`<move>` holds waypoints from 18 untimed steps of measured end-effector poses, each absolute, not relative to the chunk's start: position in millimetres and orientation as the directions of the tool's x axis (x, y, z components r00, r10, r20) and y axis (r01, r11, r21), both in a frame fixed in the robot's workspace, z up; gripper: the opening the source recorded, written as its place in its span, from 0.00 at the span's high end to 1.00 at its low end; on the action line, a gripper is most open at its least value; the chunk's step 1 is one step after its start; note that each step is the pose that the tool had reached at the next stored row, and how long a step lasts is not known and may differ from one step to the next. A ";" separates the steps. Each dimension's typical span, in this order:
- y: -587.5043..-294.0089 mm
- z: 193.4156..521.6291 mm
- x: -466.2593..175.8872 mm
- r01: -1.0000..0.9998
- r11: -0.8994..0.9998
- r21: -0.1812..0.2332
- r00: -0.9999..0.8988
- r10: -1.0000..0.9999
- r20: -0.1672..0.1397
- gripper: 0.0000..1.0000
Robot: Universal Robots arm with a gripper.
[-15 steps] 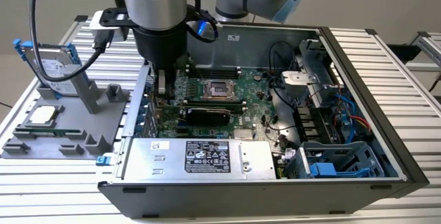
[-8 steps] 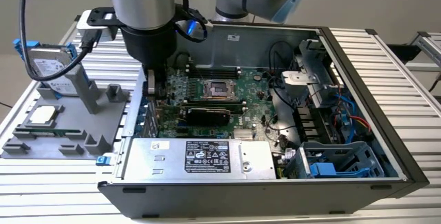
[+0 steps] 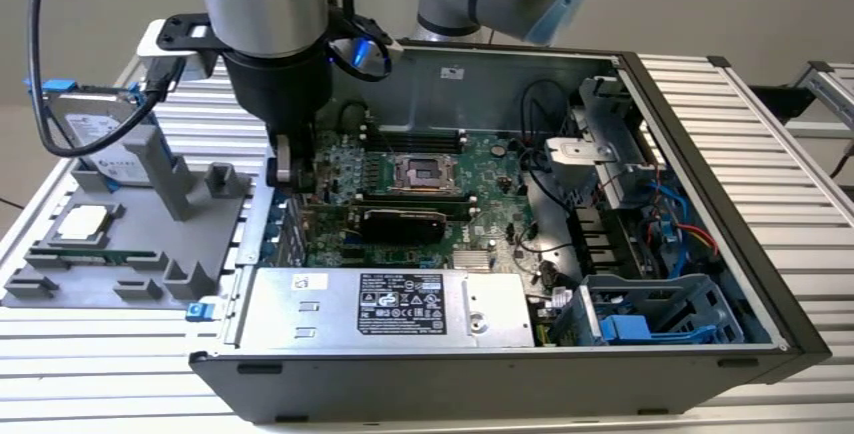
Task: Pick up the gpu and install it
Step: 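Insert the gpu into the slot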
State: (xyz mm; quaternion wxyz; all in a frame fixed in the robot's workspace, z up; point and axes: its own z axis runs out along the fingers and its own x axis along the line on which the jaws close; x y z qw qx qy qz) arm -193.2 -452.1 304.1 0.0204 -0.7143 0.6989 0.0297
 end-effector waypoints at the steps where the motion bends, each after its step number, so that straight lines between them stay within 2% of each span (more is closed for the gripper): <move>1: -452.1 304.1 -193.4 -1.000 -0.022 0.012 0.021 -0.997 -0.071 1.00; 18: -451.8 311.1 -187.4 -1.000 -0.027 0.012 0.026 -0.997 -0.071 1.00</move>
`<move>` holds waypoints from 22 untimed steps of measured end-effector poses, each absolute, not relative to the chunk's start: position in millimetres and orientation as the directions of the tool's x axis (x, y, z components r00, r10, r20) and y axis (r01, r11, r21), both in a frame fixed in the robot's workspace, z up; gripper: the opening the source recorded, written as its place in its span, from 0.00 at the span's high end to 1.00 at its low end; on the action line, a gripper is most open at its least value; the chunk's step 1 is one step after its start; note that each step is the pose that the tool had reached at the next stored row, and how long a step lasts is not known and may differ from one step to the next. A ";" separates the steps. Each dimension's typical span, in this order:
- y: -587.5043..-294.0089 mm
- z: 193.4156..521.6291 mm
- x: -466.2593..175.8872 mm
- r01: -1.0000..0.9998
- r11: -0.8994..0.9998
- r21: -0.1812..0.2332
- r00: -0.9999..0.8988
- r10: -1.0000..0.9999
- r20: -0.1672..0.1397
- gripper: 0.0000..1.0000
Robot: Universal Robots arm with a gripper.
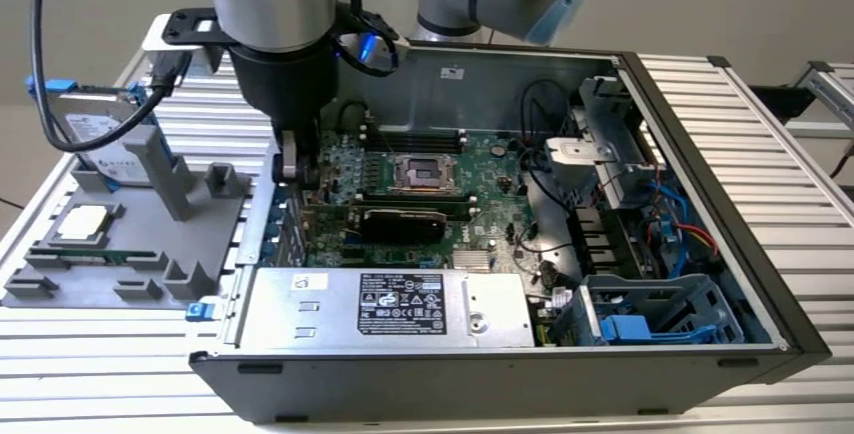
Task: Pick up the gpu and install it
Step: 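Insert the gpu into the slot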
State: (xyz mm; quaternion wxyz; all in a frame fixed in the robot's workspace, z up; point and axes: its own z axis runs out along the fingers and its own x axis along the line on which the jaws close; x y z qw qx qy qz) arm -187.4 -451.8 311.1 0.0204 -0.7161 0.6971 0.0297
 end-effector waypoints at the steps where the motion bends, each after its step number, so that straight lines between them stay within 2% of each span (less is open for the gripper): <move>1: -451.9 314.0 -187.3 -1.000 -0.028 0.012 0.027 -0.997 -0.071 1.00; 22: -451.8 311.9 -191.4 -1.000 -0.028 0.012 0.027 -0.997 -0.071 1.00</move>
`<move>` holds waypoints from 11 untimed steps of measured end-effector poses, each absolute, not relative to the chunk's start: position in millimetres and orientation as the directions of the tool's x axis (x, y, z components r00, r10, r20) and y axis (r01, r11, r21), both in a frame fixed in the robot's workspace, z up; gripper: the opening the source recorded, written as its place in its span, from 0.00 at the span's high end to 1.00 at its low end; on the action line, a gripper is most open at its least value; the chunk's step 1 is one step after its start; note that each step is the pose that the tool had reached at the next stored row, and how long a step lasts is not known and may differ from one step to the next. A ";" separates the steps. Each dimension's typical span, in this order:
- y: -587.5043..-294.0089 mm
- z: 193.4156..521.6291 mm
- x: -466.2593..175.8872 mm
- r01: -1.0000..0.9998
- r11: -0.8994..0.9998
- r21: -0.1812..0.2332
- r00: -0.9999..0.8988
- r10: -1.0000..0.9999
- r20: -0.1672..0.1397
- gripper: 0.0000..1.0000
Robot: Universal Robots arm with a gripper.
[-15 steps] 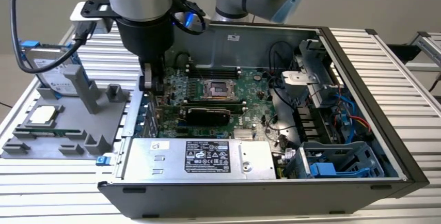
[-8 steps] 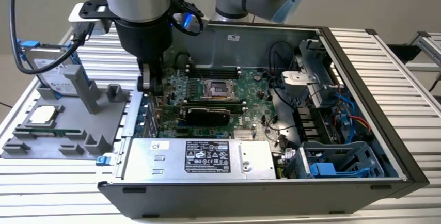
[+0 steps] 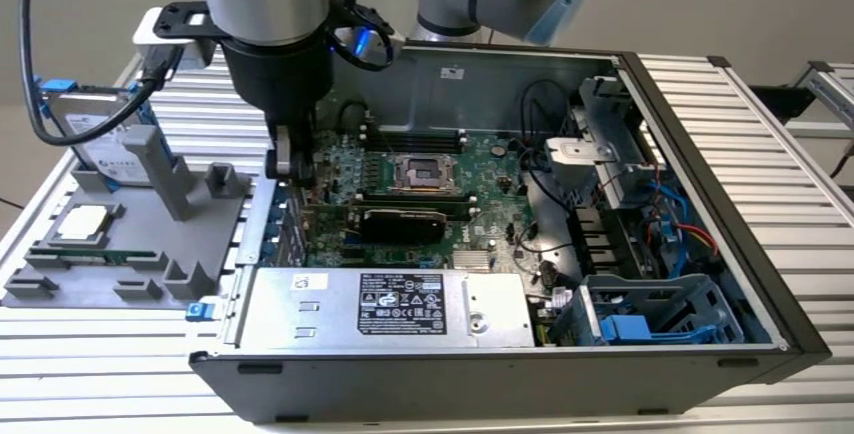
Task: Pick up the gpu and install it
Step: 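Insert the gpu into the slot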
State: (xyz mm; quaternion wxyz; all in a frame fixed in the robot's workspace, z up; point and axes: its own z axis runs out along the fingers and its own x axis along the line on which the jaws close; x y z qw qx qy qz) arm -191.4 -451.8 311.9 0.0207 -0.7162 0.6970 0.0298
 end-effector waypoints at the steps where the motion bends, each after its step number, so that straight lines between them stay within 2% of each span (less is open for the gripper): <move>1: -451.9 311.2 -191.5 -1.000 -0.028 0.012 0.027 -0.997 -0.071 1.00; 11: -451.0 304.9 -193.0 -1.000 -0.028 0.013 0.027 -0.997 -0.070 1.00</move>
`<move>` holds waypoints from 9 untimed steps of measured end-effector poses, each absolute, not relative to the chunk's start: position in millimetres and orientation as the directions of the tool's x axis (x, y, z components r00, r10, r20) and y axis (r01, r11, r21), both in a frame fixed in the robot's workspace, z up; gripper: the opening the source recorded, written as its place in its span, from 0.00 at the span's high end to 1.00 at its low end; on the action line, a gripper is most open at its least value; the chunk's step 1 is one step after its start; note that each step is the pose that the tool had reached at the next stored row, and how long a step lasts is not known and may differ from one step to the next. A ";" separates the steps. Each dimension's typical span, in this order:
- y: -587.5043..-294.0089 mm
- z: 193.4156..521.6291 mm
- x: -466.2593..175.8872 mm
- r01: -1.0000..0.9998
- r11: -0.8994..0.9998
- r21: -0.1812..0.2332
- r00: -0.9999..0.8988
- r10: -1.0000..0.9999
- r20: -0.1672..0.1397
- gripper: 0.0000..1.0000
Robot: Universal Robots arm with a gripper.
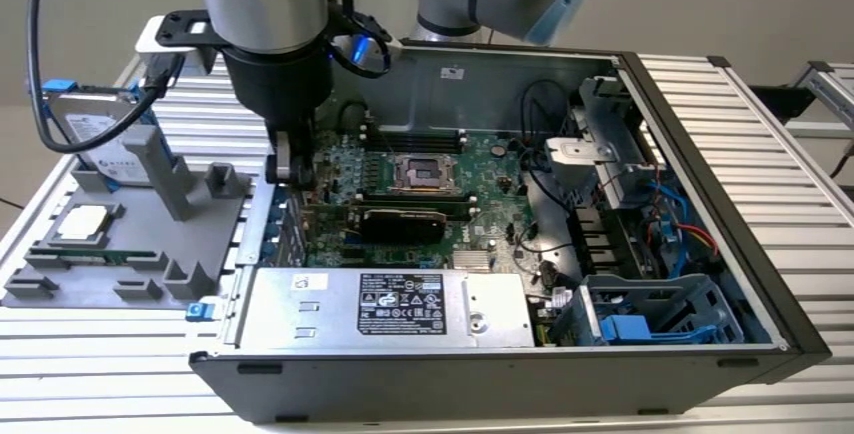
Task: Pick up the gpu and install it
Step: 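Insert the gpu into the slot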
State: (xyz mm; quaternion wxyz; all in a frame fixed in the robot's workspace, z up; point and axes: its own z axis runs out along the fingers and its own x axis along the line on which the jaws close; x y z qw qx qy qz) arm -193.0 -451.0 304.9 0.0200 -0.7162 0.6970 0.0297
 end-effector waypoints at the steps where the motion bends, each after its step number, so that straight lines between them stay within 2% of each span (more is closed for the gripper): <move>1: -450.9 304.2 -193.2 -1.000 -0.028 0.013 0.027 -0.997 -0.071 1.00; 9: -450.2 300.6 -193.8 -1.000 -0.028 0.012 0.027 -0.997 -0.072 1.00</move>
